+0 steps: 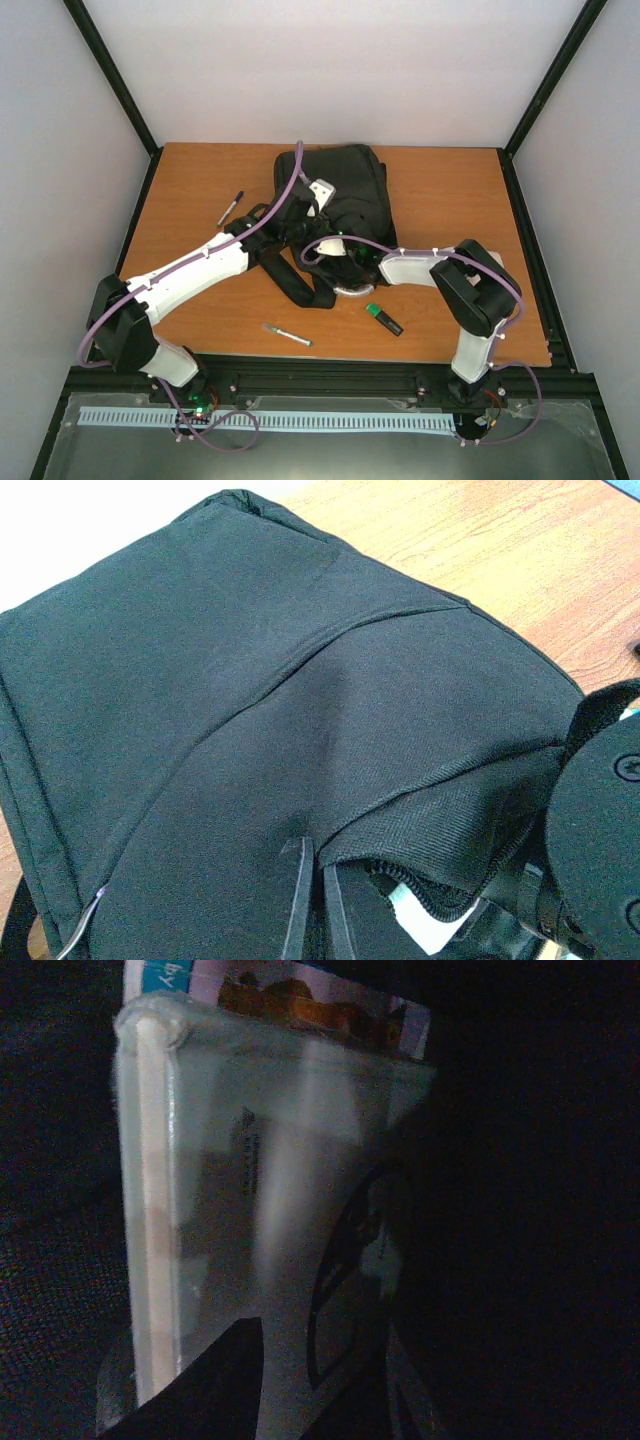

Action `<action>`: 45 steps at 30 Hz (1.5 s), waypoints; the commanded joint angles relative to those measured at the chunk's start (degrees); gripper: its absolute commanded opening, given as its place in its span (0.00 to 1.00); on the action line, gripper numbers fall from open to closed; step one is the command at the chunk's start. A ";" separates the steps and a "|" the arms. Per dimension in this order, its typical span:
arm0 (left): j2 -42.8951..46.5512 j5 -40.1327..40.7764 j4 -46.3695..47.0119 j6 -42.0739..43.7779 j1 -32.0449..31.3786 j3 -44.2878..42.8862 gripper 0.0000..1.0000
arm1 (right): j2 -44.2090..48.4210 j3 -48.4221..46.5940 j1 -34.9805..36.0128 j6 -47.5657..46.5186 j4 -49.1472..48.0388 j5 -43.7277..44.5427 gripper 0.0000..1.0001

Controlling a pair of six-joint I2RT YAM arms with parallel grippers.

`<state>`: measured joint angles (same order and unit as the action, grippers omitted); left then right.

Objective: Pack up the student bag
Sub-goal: Place the book in the student bag, then pick up the stationery from the center of the board.

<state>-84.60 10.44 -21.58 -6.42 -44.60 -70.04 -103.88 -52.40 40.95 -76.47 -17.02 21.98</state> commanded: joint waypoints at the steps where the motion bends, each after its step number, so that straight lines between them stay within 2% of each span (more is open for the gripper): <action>1: 1.48 -0.64 1.17 0.80 0.13 -4.03 0.01 | 4.91 0.27 0.02 3.52 4.07 -1.71 0.35; 5: -0.05 -0.28 0.14 0.64 0.13 -5.16 0.01 | 13.14 0.36 0.53 11.01 18.61 -8.61 0.43; 10: -2.01 -0.41 -0.67 -0.44 0.37 -6.24 0.01 | 23.42 1.11 0.53 17.86 41.37 -25.04 0.55; 12: -2.46 -1.28 -0.72 -0.95 0.39 -6.21 0.01 | 27.41 3.70 0.51 20.12 44.85 -28.29 0.56; 21: -4.78 -4.28 0.11 -2.56 0.42 -4.52 0.01 | 39.69 10.58 -1.56 29.48 54.58 -28.57 0.61; 26: -6.35 -6.44 0.89 -3.44 0.48 -3.39 0.01 | 44.25 8.68 -10.05 34.16 59.94 -31.26 0.60; 29: -6.57 -7.36 1.81 -4.39 0.45 -1.62 0.01 | 45.39 7.08 -18.42 34.74 62.71 -31.53 0.60; 36: -6.72 -10.41 6.16 -10.89 0.39 4.14 0.02 | 43.72 6.26 -38.64 36.94 66.48 -27.27 0.57; 40: -6.65 -9.01 7.06 -13.02 0.39 6.23 0.02 | 42.92 7.68 -49.17 39.65 67.16 -25.26 0.59; 45: -6.71 -9.99 7.98 -13.40 0.39 7.55 0.02 | 40.56 6.79 -61.58 38.30 69.36 -28.64 0.60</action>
<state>-90.80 0.34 -16.78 -17.43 -44.64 -63.05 -61.60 -45.08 -12.97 -38.50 49.15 -4.95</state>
